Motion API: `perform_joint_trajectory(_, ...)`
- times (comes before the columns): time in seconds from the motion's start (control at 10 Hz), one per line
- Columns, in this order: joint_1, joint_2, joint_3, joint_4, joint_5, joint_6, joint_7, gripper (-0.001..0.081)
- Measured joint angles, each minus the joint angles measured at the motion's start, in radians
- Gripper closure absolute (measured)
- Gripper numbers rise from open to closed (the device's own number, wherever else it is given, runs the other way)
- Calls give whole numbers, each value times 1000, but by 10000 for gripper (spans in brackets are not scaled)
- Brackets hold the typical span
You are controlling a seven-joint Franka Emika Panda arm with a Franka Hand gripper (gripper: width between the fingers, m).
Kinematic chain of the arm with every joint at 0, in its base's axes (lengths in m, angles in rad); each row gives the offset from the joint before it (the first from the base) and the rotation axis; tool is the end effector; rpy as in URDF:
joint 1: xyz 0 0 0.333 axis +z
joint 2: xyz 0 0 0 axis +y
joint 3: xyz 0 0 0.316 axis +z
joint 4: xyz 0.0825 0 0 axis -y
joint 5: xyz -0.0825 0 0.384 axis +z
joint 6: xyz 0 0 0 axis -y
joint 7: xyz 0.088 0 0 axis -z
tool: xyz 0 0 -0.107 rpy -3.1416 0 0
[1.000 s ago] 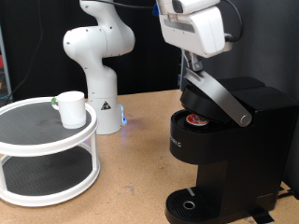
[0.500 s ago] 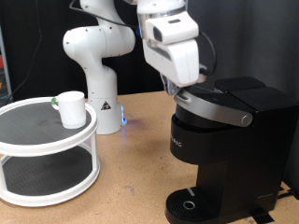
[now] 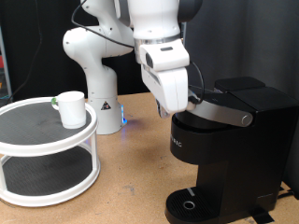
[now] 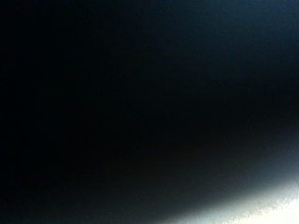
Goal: Make a cup of coffee with the keurig machine
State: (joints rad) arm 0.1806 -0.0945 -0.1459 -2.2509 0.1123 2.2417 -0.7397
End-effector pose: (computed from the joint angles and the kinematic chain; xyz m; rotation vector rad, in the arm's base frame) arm 0.5145 0.0204 0.4125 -2.8770 -1.0637 -0.1761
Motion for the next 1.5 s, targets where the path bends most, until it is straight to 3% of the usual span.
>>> perform_joint_trajectory(0.4,0,19,-3,10,46,18,-39,800)
perform_joint_trajectory(0.8,0,8,-6,37,121,-33,-110,800)
perform_joint_trajectory(1.5,0,-16,-6,43,120,-82,-126,800)
